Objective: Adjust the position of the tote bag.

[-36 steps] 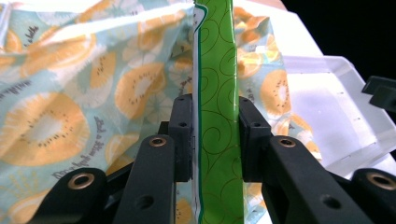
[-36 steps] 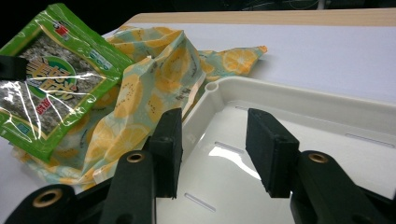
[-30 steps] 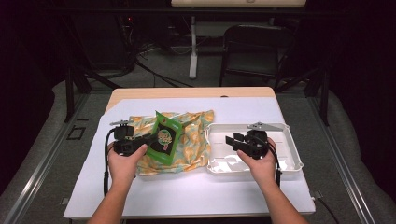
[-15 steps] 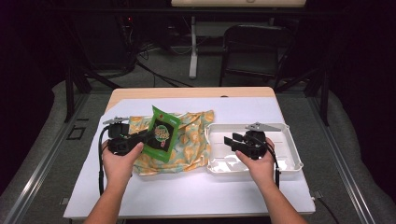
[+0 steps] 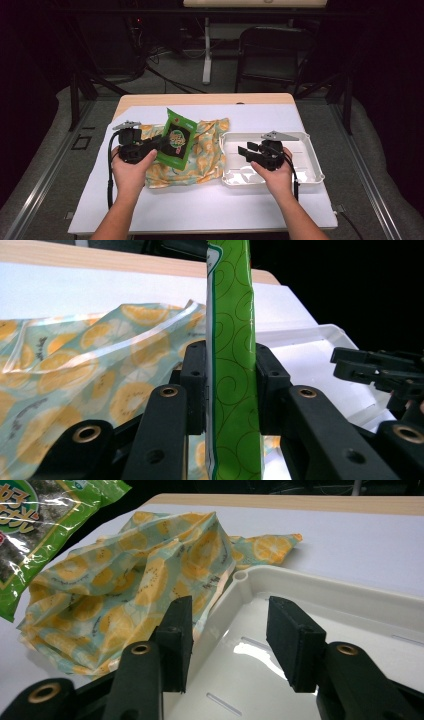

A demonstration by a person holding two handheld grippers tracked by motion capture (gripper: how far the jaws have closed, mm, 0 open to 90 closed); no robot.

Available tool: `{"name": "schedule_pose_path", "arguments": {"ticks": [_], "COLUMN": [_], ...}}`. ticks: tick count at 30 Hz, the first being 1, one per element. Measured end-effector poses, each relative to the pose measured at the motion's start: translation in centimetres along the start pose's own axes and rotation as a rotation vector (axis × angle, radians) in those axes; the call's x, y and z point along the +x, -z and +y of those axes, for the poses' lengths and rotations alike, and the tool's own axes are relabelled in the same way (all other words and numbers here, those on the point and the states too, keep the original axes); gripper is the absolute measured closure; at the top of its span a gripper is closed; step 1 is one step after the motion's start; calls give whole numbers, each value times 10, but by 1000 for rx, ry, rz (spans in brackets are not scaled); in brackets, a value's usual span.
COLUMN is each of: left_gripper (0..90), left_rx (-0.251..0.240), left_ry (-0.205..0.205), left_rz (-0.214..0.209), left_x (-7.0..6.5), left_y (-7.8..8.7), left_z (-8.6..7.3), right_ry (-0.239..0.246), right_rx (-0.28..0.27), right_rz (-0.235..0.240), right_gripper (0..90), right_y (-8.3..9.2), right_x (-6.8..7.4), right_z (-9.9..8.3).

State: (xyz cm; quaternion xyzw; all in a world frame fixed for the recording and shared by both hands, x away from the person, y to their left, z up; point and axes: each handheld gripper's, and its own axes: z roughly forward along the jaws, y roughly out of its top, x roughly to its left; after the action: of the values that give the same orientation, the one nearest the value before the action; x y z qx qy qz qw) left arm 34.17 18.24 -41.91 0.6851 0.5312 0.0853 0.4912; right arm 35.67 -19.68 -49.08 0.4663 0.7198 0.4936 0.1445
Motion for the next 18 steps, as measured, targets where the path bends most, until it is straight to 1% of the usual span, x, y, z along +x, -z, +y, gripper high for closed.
{"name": "schedule_pose_path", "arguments": {"ticks": [2, 3, 6, 10, 14, 16, 18], "left_gripper": [722, 723, 722, 722, 723, 722, 723], "left_rx": [-4, -7, -5, -6, -7, -7, -9], "left_ry": [-8, -11, -17, -30, -41, -42, -39], "left_rz": [-2, -5, -9, -16, -21, -26, -34], "left_x": [-3, -5, -10, -16, -21, -22, -23], "left_y": [-2, -3, -7, -12, -18, -22, -25], "left_z": [2, 4, 7, 12, 17, 20, 23], "right_ry": [8, 5, -17, -7, 2, -15, -13], "right_rx": [-3, 6, 18, 25, 17, 6, 7], "right_rz": [8, 3, 9, -4, -11, -5, -1], "right_gripper": [539, 539, 539, 537, 535, 539, 548], "right_y": [-1, -1, -3, -4, -4, -4, -3], "right_x": [0, 0, -2, -4, -5, -5, -6], "right_z": [0, 0, 0, 0, 1, 3, 8]}}
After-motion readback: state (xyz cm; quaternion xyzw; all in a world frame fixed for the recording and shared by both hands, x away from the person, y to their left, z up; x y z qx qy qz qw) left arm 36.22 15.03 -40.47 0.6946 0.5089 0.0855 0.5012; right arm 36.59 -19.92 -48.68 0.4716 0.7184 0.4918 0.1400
